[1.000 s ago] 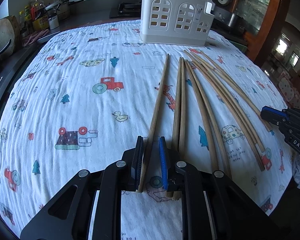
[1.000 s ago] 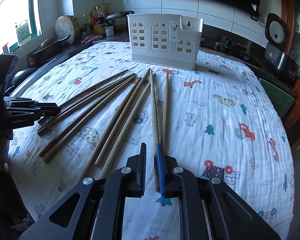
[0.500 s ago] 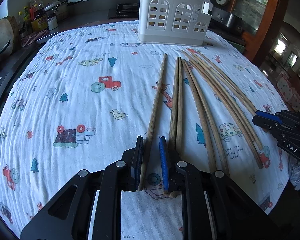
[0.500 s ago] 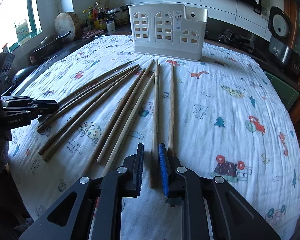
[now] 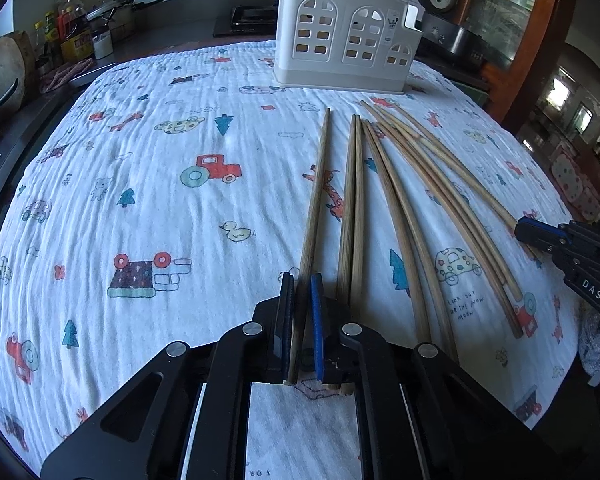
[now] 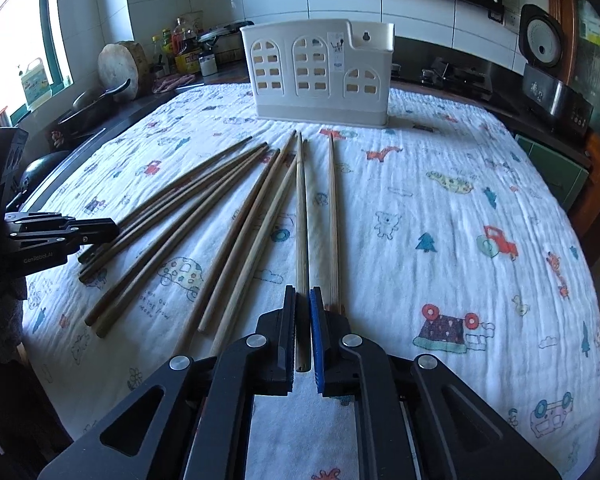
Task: Organize utensils
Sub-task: 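Lift the held chopstick upright with the left tool while the right tool lifts its chopstick, then lower the left tool's chopstick into the white holder and open while the right tool does likewise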
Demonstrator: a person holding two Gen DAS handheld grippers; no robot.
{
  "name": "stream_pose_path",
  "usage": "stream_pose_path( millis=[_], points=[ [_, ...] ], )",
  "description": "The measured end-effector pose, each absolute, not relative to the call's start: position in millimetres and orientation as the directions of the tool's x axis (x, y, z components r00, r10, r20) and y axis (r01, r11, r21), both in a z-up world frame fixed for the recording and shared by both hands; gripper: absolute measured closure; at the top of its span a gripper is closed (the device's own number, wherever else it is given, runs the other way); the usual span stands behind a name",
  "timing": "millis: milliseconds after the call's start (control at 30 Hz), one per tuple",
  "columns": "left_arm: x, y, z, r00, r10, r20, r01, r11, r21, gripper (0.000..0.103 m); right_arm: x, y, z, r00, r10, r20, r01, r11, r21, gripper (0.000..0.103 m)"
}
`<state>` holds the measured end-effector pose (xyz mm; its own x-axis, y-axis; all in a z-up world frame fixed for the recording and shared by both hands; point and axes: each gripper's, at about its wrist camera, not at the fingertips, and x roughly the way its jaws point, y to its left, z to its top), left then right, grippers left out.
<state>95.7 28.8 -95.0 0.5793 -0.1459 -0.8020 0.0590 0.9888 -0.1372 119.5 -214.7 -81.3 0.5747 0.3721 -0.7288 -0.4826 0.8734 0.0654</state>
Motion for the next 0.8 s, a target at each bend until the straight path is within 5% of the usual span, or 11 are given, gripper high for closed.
stream_pose_path(
  millis=[500, 800],
  points=[
    [92, 22, -3, 0.74, -0.137, -0.658, 0.136, 0.989, -0.053, 0.097, 131, -201, 26, 0.708, 0.428, -0.562, -0.537, 0.843, -0.035, 0.096],
    [122, 16, 23, 0.767, -0.155, -0.623, 0.178, 0.984, -0.026, 0.097, 178, -178, 68, 0.696, 0.45, -0.56, -0.572, 0.818, -0.054, 0.096]
  ],
)
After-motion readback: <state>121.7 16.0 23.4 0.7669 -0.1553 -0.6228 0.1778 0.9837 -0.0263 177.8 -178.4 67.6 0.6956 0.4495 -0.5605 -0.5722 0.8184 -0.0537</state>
